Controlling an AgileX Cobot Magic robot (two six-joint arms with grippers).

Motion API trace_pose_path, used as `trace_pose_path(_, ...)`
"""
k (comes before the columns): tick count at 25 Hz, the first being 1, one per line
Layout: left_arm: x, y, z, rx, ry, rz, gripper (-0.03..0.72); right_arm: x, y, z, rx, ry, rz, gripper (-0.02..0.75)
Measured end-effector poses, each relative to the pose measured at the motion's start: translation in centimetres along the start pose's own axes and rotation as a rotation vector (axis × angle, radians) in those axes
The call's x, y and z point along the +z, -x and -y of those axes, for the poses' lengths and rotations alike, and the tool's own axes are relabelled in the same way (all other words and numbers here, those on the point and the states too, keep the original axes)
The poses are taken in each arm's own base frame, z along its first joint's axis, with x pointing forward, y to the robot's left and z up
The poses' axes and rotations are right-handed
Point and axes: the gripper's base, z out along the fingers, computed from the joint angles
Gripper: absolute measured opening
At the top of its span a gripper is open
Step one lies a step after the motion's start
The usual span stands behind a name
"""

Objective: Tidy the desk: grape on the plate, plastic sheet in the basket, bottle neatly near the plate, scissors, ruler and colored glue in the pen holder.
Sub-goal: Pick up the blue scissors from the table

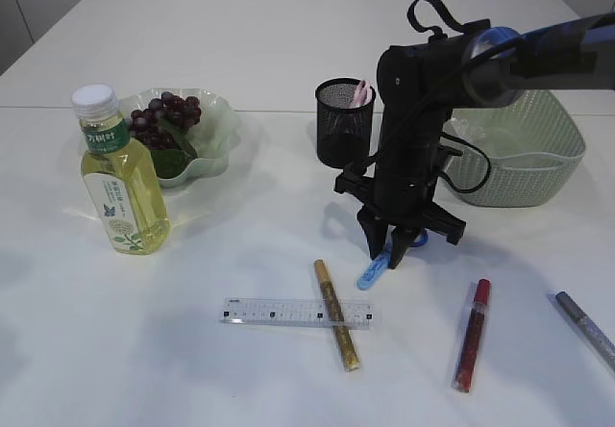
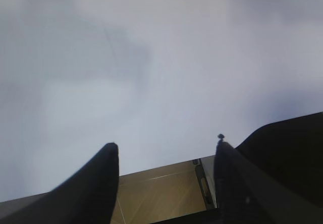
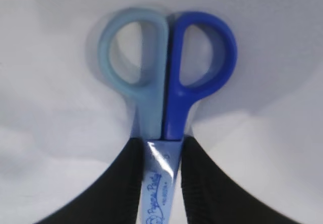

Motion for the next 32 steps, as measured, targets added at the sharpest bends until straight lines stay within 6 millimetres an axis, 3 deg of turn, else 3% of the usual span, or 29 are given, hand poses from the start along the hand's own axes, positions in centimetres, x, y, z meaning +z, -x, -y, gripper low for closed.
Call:
trace_pose_path(4, 0.0, 0.0, 0.0, 0.0, 0.0, 0.0, 0.435, -0.01, -0.16, 0.25, -0.071, -0.026, -0.019, 0.176)
trace_pose_path(16, 0.0, -0.02, 0.0, 0.0, 0.0, -0.002, 0.435, -0.04, 0.11, 0.83, -0.133, -0.092, 0.006, 0.174)
trace_pose_path(32, 0.0, -0.02, 0.01, -0.001, -0.001, -0.002, 0.435, -0.06, 0.03, 0.56, -0.638, -0.066, -0.036, 0.173)
